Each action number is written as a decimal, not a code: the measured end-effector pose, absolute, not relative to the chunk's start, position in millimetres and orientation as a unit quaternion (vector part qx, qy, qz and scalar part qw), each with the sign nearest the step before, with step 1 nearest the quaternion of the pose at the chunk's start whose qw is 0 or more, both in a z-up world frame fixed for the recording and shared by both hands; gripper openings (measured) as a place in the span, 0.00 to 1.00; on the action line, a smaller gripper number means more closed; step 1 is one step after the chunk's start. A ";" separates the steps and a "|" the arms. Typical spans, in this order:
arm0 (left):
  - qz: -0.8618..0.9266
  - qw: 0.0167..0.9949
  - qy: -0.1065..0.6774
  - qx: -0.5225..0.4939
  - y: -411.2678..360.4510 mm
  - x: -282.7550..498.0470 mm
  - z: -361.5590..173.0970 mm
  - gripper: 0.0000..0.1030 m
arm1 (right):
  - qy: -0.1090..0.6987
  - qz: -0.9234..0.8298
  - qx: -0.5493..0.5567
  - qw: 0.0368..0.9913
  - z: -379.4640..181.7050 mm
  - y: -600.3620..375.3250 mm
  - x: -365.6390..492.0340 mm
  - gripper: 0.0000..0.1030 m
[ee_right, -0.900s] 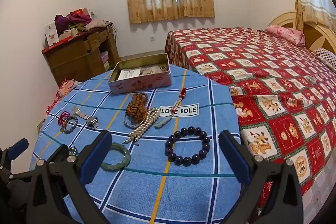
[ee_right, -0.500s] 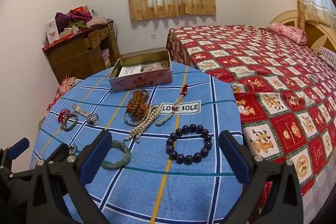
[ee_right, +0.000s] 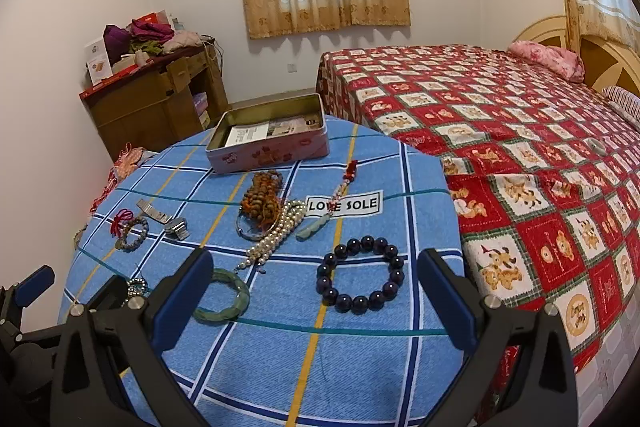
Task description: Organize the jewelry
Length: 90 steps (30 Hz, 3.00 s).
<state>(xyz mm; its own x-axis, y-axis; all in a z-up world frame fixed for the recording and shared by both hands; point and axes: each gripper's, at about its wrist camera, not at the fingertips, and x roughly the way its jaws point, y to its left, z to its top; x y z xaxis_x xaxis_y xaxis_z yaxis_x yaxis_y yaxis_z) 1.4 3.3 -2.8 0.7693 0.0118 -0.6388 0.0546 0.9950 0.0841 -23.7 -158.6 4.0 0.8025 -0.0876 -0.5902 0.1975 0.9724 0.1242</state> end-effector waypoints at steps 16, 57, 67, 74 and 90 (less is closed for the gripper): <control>-0.010 0.940 0.337 0.049 5.2 2.2 -0.7 0.99 | 0.303 -0.076 0.091 0.946 5.2 -155.2 -25.1 1.00; -0.004 0.939 0.340 0.053 6.0 0.4 -1.4 0.99 | 0.301 -0.075 0.091 0.946 7.9 -154.3 -26.4 1.00; -0.003 0.935 0.351 0.052 6.5 4.6 -5.6 0.99 | 0.307 -0.072 0.091 0.945 3.7 -153.1 -24.2 1.00; 0.011 0.923 0.381 0.052 12.6 19.1 -17.0 0.99 | 0.322 -0.064 0.098 0.940 -0.8 -154.4 -16.3 0.96; 0.049 0.927 0.371 0.014 70.9 62.1 -7.2 0.99 | 0.382 0.033 0.115 0.916 11.3 -172.2 74.7 0.72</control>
